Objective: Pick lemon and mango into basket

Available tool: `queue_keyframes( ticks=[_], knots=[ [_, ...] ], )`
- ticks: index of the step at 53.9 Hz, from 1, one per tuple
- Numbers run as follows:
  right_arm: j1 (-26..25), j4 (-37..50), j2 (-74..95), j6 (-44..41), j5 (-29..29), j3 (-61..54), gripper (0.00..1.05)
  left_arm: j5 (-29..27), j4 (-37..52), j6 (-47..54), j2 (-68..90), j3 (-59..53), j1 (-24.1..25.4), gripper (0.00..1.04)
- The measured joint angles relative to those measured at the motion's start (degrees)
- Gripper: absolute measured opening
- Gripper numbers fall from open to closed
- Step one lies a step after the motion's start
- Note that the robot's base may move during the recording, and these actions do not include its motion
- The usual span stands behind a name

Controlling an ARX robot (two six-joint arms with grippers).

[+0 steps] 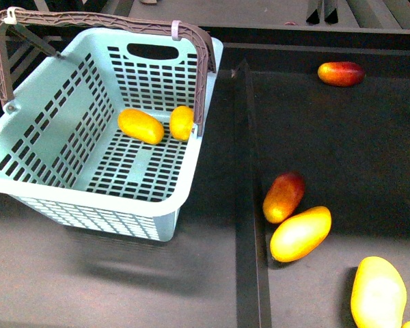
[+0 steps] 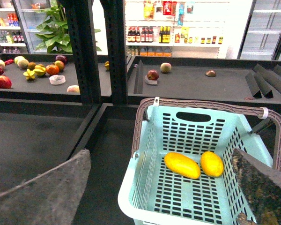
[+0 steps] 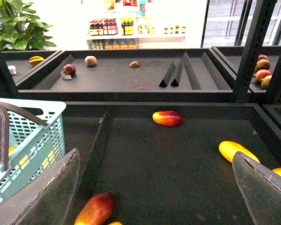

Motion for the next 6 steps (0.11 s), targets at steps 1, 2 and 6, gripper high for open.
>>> queue_keyframes(
  ticks=[1,2,6],
  knots=[
    [0.0,0.0,0.0,0.02,0.0,0.0,0.96,-0.02,0.0,0.0,0.0,0.0,0.0,0.98],
    [0.0,0.0,0.0,0.02,0.0,0.0,0.96,-0.02,0.0,0.11,0.0,0.0,0.0,0.99],
    [0.0,0.0,0.0,0.02,0.0,0.0,0.96,-0.02,0.0,0.11,0.0,0.0,0.0,0.97]
  ],
)
